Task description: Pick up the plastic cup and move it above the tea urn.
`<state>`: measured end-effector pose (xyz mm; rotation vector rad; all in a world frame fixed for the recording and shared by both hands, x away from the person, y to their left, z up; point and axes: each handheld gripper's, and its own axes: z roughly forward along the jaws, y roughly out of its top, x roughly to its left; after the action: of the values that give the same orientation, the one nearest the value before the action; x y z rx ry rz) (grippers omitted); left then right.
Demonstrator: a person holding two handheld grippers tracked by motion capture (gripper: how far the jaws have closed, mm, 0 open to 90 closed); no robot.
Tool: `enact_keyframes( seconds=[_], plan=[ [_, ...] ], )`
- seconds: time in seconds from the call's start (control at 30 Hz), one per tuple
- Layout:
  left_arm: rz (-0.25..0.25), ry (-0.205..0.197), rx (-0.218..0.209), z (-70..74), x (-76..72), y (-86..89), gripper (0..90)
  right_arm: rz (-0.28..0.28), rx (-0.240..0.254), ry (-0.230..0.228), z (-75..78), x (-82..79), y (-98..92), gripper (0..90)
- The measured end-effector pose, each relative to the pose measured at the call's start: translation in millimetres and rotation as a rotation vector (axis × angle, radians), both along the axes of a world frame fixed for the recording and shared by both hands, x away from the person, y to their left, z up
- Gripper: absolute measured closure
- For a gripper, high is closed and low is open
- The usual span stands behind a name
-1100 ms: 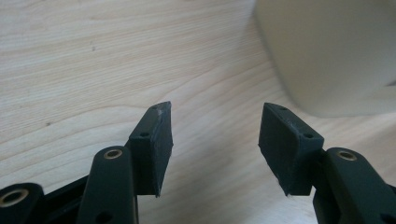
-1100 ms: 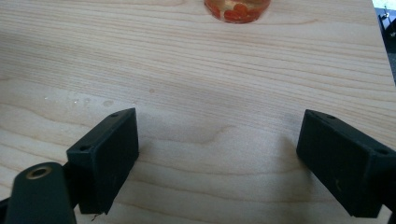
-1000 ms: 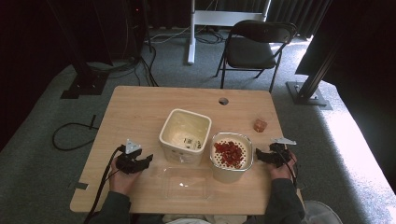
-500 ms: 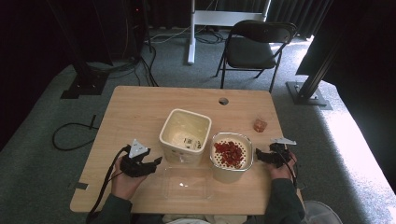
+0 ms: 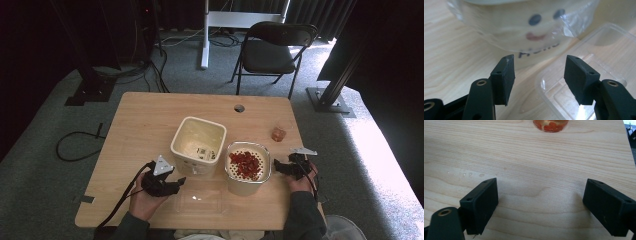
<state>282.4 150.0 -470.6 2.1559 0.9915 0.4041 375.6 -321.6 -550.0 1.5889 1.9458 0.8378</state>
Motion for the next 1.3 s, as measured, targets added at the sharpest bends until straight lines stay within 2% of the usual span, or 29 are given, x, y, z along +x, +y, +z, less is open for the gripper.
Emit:
enact_keyframes(
  seconds=[0.27,0.4,0.47,0.7,0.83,1.1,1.3],
  plan=[
    [-0.013,0.040,0.041,-10.8,1.1,-8.0,46.4,0.000,0.000,0.000,0.0,-0.1,0.0,12.3],
    [-0.024,0.056,0.060,-13.8,-0.2,-10.9,51.2,-0.001,0.000,0.000,0.0,-0.2,0.1,12.3],
    [-0.016,0.062,0.078,-15.8,0.3,-11.4,53.5,-0.001,0.000,0.000,0.0,-0.2,0.0,12.3],
    [0.000,0.099,0.100,-20.0,4.8,-6.2,65.5,-0.001,0.000,0.000,0.0,-0.1,0.0,12.3],
    [0.026,0.110,0.094,-20.2,7.8,0.0,72.9,-0.001,0.000,0.000,0.0,-0.2,0.0,12.3],
    [0.072,0.112,0.075,-20.4,12.8,13.4,74.4,-0.001,0.000,0.000,0.0,-0.1,0.0,12.3],
    [0.060,0.130,0.050,-21.5,17.4,16.5,73.3,-0.002,0.000,0.000,0.0,-0.2,0.0,12.3]
  ],
)
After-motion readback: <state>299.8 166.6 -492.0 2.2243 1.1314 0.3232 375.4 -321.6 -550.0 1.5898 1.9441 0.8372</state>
